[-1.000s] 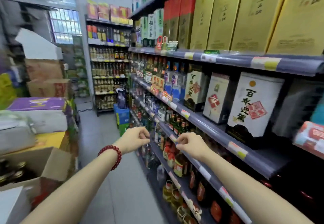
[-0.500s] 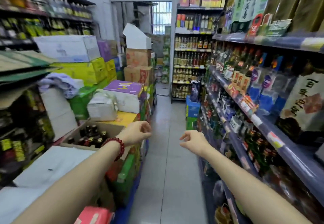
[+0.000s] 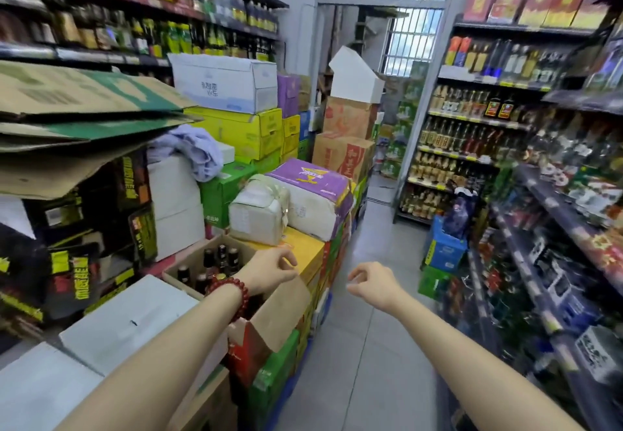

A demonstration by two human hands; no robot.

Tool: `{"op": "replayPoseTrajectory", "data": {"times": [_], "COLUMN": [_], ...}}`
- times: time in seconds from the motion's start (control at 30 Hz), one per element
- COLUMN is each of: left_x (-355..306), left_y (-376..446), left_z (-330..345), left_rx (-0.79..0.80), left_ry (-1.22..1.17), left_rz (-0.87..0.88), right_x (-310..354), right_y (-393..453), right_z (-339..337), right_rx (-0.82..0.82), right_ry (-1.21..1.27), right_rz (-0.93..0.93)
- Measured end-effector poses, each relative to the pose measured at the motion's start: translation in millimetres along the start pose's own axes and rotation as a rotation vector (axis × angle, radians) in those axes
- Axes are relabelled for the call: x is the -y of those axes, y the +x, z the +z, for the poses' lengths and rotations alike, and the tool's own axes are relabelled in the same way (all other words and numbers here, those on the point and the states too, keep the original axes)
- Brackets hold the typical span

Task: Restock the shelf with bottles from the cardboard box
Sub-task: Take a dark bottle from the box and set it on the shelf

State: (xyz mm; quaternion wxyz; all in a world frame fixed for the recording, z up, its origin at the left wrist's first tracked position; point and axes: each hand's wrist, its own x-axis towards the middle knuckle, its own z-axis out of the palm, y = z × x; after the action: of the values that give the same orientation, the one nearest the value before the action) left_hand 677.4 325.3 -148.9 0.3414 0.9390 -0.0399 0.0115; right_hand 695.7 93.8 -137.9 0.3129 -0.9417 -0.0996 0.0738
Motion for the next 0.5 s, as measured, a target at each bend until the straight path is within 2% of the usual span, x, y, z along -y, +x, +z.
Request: {"op": "replayPoseTrajectory", "data": {"times": [0.23, 0.5], "left_x": [83, 163], "left_y": [41, 56], "left_z": [-13, -30], "left_rx": [-0.020, -0.157], "left_ry": [-0.023, -0.006], "left_rz": [-0.206, -0.481], "right_x": [22, 65], "right_y": [97, 209], "right_z": [52, 111], "right_rx": [0.186, 0.423], "right_ry": [-0.062, -0.080], "right_rz": [-0.068, -0.267]}}
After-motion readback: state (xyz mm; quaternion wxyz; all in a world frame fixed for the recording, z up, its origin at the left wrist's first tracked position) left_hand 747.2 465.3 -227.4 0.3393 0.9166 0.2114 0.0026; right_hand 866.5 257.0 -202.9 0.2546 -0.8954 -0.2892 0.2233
